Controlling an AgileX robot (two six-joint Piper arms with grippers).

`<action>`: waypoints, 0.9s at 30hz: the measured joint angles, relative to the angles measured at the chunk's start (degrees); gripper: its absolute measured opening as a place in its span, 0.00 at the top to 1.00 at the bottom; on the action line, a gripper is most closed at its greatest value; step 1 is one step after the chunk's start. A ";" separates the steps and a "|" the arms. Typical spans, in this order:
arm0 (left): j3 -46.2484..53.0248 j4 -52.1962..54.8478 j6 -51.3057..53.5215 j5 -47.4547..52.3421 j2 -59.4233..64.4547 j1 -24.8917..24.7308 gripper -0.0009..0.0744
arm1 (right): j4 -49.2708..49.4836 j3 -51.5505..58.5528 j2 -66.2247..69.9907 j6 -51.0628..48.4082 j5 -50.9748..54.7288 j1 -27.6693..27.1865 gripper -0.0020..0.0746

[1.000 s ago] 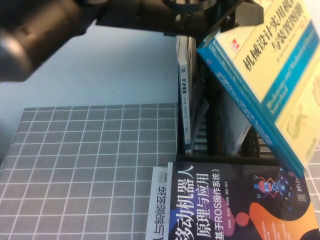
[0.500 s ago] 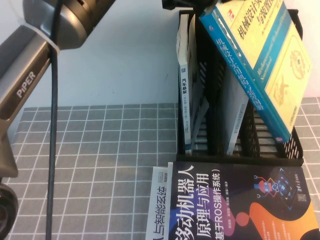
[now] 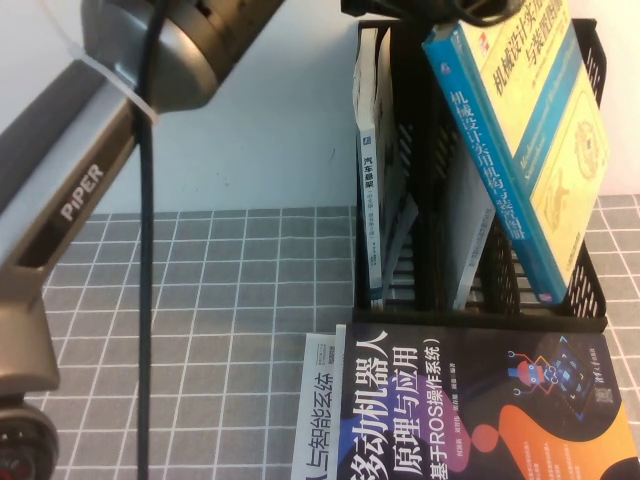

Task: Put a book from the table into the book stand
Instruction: Place the book on the book shelf

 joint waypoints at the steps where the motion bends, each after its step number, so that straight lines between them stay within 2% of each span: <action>1: -0.11 1.97 -1.71 0.25 0.00 -0.59 0.73 | 0.13 0.00 0.00 -0.08 0.24 0.00 0.98; 9: -0.34 19.68 -16.21 0.07 0.00 -5.31 0.72 | 4.10 0.00 0.00 -3.69 1.26 0.00 0.98; 12: -0.34 27.20 -17.54 -1.12 0.15 -6.15 0.73 | 4.72 0.00 0.00 -4.53 1.26 0.00 0.98; 19: -0.34 30.91 -18.24 -3.65 0.15 -9.08 0.73 | 5.47 0.00 0.00 -5.96 1.26 0.00 0.98; 27: -0.34 32.96 -20.03 -4.10 0.15 -9.40 0.73 | 5.98 0.00 0.00 -6.19 1.39 0.00 0.98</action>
